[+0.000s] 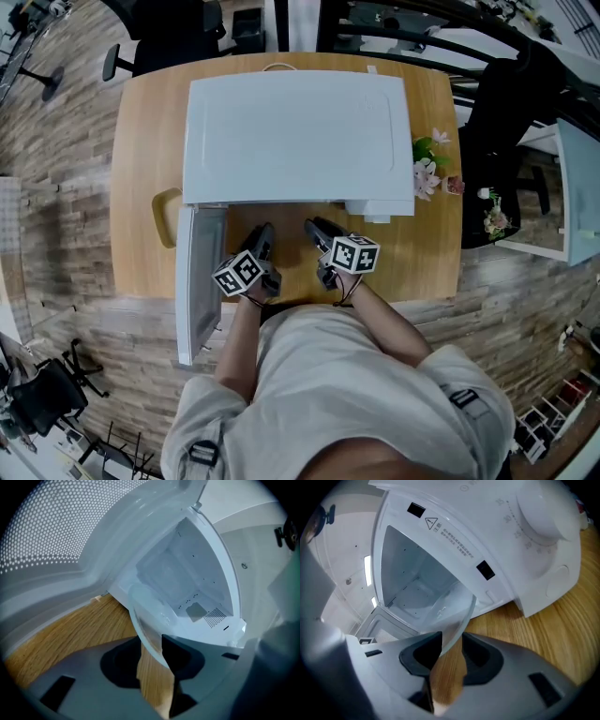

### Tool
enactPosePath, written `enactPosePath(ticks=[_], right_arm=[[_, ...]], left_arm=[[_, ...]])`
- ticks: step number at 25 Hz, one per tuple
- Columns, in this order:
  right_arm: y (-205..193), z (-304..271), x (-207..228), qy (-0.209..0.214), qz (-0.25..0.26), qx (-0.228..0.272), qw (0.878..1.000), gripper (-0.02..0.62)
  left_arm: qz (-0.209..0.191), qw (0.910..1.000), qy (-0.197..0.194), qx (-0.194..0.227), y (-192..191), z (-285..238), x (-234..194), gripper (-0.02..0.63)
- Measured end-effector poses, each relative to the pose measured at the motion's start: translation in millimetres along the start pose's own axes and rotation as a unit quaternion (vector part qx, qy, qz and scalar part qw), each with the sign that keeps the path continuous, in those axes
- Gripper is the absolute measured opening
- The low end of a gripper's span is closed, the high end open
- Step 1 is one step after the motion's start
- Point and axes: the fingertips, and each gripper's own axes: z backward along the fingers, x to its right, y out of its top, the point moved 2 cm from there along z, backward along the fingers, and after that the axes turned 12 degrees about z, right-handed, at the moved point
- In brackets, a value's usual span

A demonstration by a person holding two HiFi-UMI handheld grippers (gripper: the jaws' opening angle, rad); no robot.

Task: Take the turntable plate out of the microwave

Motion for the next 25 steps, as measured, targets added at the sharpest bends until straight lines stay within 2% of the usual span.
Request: enactPosePath(ticks=[3,5,9,14,20,25], right_arm=[[10.9,-3.0,6.2,0.000,-0.015,0.020,1.000,0.189],[17.5,-7.8,9.8,0.000,-0.022,0.027,0.999,0.192],[25.5,-15.3,12.1,0.001,-0.021,0.030,0.999,0.177],[25.7,-15.6,14.4,-0.005,-0.024,0.032,0.999,0.144],[25.8,-12.9,13.4,-0.007,-0.018,0.029,0.999,0.141],[24.5,-6.2,7.2,-0.003,-0.012,0.032,0.999,0.140]], left_arm=[[0.000,1.0000,-0.002,-0.001,-0.9,-0.7,-2.4,0.149],[0.007,1.0000,-0.007,0.002,1.1,-0.7,-1.8,0.153],[0.064,0.9966,-0.041,0.030,10.1,-7.2,1.4,0.216],[0.041,0.9983,-0.035,0.020,17.8,-24.5,3.2,0.223],[0.042,0.9981,-0.039,0.022,20.7,-25.8,1.1,0.172],[0.037,0.9980,-0.046,0.024,18.4,-18.7,3.8,0.172]])
